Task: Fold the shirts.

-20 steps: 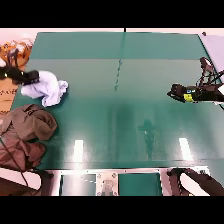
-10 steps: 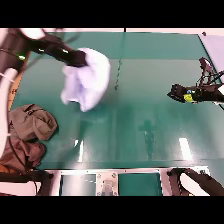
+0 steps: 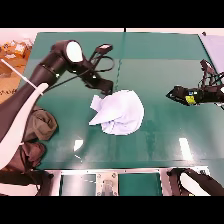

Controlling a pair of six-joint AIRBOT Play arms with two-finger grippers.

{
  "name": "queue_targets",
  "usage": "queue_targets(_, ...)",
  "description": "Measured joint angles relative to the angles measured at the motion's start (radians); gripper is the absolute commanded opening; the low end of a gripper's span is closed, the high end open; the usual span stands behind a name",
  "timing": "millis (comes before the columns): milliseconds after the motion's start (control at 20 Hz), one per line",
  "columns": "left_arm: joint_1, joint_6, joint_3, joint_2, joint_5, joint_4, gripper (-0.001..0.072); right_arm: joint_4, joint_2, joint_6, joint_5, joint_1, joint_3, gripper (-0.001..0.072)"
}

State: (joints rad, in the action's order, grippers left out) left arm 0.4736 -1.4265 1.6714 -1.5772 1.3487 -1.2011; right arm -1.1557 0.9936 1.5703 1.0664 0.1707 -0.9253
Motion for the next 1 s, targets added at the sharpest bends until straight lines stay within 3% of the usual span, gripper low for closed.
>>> queue_targets(150,-0.068,-0.017,-0.087,0.000,0.070,-0.019,0.0671,0.003,0.029,0.000,0.013,0.012,0.006,0.0513)
queue_targets(250,-0.090,-0.023,-0.185,0.000,0.057,-0.023,0.0671,0.015,0.060,0.000,0.013,0.003,0.035,0.0513)
queue_targets(550,-0.159,-0.009,-0.343,-0.006,-0.198,-0.081,0.0669,0.138,0.148,-0.047,-0.046,-0.131,0.104,0.0513)
queue_targets(800,-0.213,0.103,-0.365,-0.079,-0.291,0.113,0.0667,0.208,0.207,-0.077,-0.171,-0.332,0.055,0.0552)
queue_targets(850,-0.212,0.133,-0.367,-0.095,-0.303,0.161,0.0597,0.215,0.233,-0.080,-0.192,-0.369,0.031,0.0552)
queue_targets(900,-0.211,0.162,-0.369,-0.107,-0.312,0.209,0.0420,0.218,0.260,-0.081,-0.202,-0.399,0.005,0.0551)
queue_targets(950,-0.207,0.191,-0.369,-0.119,-0.326,0.251,0.0163,0.222,0.290,-0.082,-0.210,-0.426,-0.021,0.0551)
queue_targets(1000,-0.204,0.215,-0.369,-0.128,-0.340,0.280,0.0026,0.225,0.324,-0.084,-0.216,-0.452,-0.050,0.0551)
